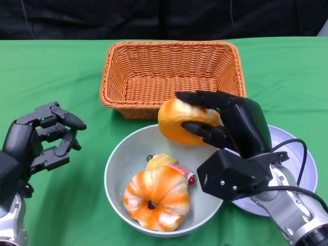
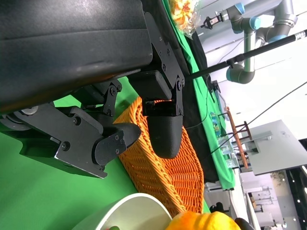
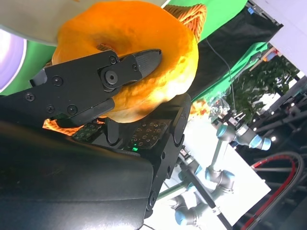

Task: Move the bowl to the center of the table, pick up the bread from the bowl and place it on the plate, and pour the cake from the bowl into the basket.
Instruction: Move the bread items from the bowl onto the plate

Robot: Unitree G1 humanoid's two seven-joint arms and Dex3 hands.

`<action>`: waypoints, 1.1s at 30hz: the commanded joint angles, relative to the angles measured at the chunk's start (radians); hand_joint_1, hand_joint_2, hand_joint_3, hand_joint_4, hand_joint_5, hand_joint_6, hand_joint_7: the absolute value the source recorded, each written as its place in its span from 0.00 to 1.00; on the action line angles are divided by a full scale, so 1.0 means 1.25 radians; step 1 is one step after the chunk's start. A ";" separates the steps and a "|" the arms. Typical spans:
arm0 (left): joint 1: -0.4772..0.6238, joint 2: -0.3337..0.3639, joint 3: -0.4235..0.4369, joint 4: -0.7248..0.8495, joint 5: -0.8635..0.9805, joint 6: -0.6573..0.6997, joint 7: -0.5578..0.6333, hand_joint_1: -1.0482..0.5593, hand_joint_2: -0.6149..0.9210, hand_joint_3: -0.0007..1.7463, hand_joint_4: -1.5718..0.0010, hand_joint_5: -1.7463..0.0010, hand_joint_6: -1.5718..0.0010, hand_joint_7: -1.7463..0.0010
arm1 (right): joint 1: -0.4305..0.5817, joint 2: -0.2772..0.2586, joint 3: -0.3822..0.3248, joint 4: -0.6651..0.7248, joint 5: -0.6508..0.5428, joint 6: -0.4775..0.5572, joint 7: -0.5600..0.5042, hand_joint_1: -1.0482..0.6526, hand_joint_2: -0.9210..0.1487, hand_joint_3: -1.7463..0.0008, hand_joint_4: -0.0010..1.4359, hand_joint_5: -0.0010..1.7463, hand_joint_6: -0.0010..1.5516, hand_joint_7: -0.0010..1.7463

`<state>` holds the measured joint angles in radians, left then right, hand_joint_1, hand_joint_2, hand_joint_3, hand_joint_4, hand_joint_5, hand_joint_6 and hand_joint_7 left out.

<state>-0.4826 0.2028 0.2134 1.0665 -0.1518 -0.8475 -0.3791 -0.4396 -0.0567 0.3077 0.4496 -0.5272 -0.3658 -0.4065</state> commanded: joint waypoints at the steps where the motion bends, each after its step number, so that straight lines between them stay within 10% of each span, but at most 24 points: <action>1: -0.008 0.017 0.009 0.011 -0.006 -0.007 -0.010 0.66 0.86 0.50 0.52 0.11 0.48 0.35 | 0.081 -0.011 -0.060 -0.145 0.102 0.007 0.065 0.53 0.00 0.99 0.50 0.85 0.77 0.04; 5: -0.013 0.020 0.010 0.018 -0.009 -0.006 -0.018 0.66 0.86 0.50 0.52 0.11 0.48 0.35 | 0.162 -0.006 -0.108 -0.278 0.192 0.072 0.145 0.52 0.00 0.98 0.47 0.88 0.76 0.08; 7: -0.015 0.022 0.009 0.021 -0.003 -0.004 -0.011 0.65 0.86 0.50 0.52 0.11 0.48 0.35 | 0.194 -0.002 -0.124 -0.339 0.215 0.121 0.173 0.52 0.00 0.98 0.46 0.86 0.59 0.37; 10: -0.019 0.024 0.010 0.028 -0.004 -0.010 -0.016 0.66 0.86 0.51 0.51 0.11 0.48 0.35 | 0.240 -0.009 -0.145 -0.398 0.246 0.150 0.212 0.52 0.00 0.97 0.47 0.80 0.49 0.54; 33: -0.035 0.030 0.011 0.054 0.004 -0.002 -0.007 0.67 0.85 0.52 0.51 0.10 0.48 0.34 | 0.437 -0.056 -0.220 -0.456 0.310 0.241 0.350 0.57 0.00 0.95 0.45 0.78 0.45 0.56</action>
<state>-0.5158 0.2196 0.2193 1.1242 -0.1497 -0.8520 -0.3932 0.0916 -0.1164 0.0431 -0.1314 -0.1374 -0.0690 0.0348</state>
